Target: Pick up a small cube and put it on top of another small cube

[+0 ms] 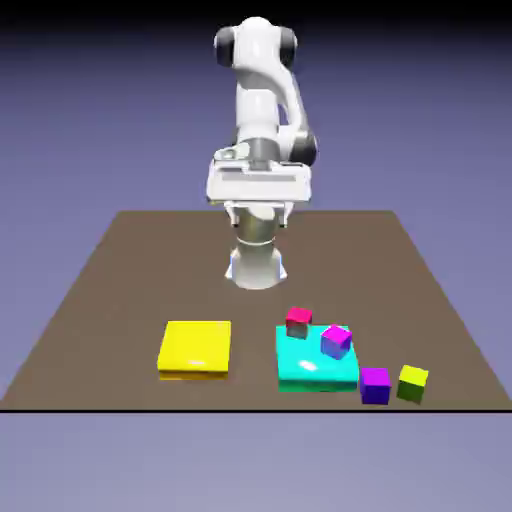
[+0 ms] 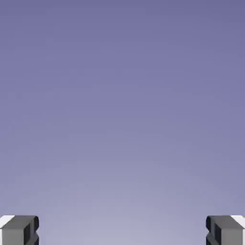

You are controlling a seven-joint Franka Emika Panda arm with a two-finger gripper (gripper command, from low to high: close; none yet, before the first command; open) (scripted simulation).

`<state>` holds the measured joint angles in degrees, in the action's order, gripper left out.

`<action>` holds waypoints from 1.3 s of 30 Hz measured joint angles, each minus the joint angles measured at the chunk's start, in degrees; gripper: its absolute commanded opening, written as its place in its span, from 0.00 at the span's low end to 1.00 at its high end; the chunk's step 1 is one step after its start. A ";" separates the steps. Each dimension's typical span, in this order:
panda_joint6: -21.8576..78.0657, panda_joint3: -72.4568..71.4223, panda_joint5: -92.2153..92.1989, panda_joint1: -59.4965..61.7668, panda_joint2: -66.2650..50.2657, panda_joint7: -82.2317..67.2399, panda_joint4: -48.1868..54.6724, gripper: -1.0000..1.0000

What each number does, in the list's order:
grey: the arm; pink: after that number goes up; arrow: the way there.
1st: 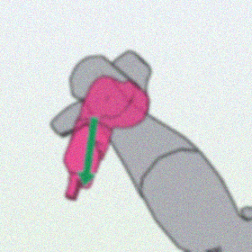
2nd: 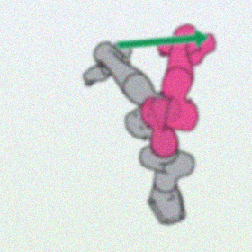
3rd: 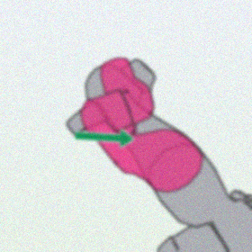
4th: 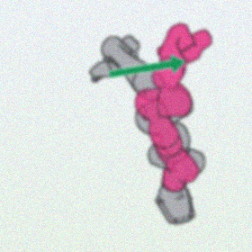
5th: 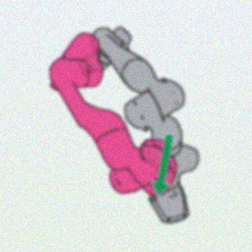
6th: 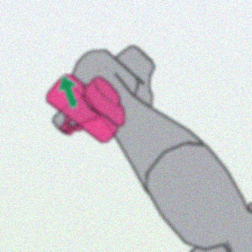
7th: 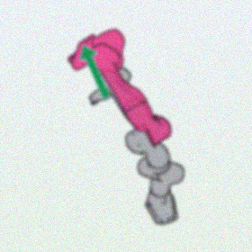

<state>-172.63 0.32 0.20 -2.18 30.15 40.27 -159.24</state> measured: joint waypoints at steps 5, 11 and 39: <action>5.71 1.33 0.82 -6.18 -10.38 -9.06 7.31 0.50; 12.55 2.92 1.80 -13.57 -22.84 -19.94 16.09 0.50; 29.01 7.09 4.27 -33.37 -58.89 -49.40 40.09 0.00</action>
<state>-143.62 7.41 4.47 -35.55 -28.74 -9.13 -119.15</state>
